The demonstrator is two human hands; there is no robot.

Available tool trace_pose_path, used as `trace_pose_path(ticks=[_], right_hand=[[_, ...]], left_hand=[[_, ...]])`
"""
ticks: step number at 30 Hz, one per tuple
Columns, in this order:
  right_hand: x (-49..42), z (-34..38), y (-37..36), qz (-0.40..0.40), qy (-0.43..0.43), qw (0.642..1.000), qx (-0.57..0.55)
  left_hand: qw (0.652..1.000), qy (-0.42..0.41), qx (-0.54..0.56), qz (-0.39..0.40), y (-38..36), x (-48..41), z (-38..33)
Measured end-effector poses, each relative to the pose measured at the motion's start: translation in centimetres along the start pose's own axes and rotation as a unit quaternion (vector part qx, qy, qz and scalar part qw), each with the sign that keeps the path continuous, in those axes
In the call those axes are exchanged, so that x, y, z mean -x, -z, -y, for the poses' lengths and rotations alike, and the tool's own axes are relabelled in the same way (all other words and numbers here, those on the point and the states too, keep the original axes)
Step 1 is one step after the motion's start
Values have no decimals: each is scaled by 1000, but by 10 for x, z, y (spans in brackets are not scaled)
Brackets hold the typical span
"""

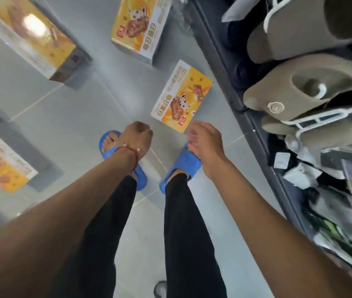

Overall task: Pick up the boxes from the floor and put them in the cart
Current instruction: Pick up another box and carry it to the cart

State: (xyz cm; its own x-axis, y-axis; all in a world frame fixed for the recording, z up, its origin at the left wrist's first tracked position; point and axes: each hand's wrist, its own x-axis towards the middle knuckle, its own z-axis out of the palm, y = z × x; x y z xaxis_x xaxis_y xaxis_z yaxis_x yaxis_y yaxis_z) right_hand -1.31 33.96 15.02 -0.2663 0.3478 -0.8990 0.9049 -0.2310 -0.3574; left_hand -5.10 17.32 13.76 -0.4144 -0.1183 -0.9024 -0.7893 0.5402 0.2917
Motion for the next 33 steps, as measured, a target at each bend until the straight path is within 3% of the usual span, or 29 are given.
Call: trace_pose_path(ticks=[8,12,16,23,28,33], right_hand=[[-146,-47,-25,-54,-16,998,22],[-207,-57,-33,-28,-41,998,-32],[-244,-60,-50,-4,-13,995,-99],[-235,-59,-59,-9,-7,995,-97],[-190,-42,-57,-9,-7,998,-59],[-129,-22,-43,53,10,998,-23]], left_hand=[[996,-71,-48,-30,-56,-153,13],[990,-130,-43,12,-72,-203,3],[989,-122,-32,77,-83,-237,-6],[976,-182,-117,1,-87,-229,1],[987,-142,-74,-8,-65,-188,2],[993,-114,-17,3,-25,-120,-3]])
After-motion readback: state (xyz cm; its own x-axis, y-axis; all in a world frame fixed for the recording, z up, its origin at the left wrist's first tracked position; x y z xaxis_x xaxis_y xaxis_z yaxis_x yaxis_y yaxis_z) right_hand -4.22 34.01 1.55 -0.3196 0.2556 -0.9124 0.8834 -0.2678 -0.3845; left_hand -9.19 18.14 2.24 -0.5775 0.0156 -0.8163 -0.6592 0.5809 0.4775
